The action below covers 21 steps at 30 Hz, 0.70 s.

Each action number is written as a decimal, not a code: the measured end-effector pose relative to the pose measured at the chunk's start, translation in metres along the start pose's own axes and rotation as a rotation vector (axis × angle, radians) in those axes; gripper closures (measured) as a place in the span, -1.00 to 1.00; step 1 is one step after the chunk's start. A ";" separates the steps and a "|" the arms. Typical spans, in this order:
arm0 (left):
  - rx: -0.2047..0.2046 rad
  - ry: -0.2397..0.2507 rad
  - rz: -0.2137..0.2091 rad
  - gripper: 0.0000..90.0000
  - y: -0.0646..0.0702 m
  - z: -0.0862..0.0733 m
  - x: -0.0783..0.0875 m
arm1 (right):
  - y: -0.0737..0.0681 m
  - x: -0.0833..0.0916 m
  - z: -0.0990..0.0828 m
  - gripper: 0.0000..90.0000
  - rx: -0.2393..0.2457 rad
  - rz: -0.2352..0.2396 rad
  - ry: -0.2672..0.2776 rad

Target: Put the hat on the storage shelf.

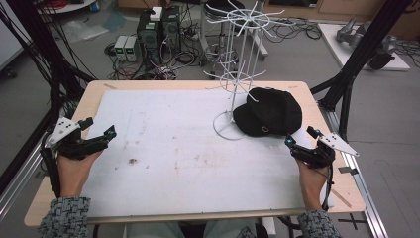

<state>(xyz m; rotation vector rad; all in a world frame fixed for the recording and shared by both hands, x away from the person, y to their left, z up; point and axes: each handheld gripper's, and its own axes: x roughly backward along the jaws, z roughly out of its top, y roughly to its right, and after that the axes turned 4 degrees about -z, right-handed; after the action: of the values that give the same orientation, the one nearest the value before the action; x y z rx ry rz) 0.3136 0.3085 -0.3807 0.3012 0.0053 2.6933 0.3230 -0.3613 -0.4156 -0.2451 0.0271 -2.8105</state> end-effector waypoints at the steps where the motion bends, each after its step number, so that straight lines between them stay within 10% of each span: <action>1: 0.000 0.001 -0.001 -0.66 0.000 0.000 0.000 | 0.000 0.000 0.000 -0.77 0.002 -0.001 -0.003; 21: 0.004 0.007 -0.001 -0.66 0.000 0.003 0.001 | 0.009 -0.018 0.013 -0.77 0.006 -0.057 -0.002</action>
<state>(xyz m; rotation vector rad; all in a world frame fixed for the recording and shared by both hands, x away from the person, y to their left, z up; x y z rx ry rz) 0.3129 0.3087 -0.3779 0.2933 0.0133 2.6938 0.3449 -0.3644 -0.4063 -0.2511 0.0119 -2.8662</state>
